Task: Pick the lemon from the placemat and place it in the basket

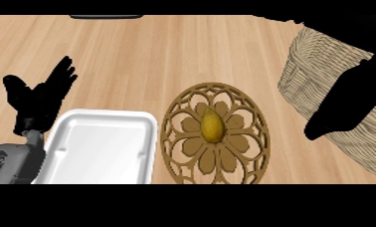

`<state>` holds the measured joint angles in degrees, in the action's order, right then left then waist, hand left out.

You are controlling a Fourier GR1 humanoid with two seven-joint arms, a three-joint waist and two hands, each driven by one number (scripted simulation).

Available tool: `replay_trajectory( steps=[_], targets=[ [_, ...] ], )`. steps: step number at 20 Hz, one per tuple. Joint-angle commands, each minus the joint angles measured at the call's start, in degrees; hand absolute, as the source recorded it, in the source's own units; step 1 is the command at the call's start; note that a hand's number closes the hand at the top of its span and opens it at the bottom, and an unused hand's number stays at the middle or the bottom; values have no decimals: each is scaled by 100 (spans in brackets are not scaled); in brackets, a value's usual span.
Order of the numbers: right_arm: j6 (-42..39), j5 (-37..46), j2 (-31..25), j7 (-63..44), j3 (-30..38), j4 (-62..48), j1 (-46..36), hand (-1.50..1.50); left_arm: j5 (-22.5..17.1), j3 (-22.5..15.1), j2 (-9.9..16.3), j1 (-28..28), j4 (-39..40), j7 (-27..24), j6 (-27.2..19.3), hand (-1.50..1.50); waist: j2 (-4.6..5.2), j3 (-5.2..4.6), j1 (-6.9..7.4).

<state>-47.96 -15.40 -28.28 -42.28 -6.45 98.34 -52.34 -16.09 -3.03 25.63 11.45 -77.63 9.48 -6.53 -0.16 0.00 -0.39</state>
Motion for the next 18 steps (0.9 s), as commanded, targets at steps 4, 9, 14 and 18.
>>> replay_trajectory(
  steps=[4, 9, 14, 18],
  targets=[
    [-28, 999, 268, 973, 89, 992, 1735, -150, 124, 122, -68, -104, -133, -19, 110, 0, 17, 5, 24],
    [179, 1957, 615, 1890, 64, 857, 2157, -150, 133, 330, -160, 1, 163, -81, 340, 0, 21, 1, 37],
    [1246, 3687, 1089, 3551, -737, 137, 2798, -150, 273, 252, -258, 60, 128, -30, 284, 0, 41, 5, 76],
    [1701, 3548, 1910, 3197, -815, -557, 2307, -150, 249, 364, -201, -362, 47, -286, 534, 0, 27, 0, 121]
  ],
)
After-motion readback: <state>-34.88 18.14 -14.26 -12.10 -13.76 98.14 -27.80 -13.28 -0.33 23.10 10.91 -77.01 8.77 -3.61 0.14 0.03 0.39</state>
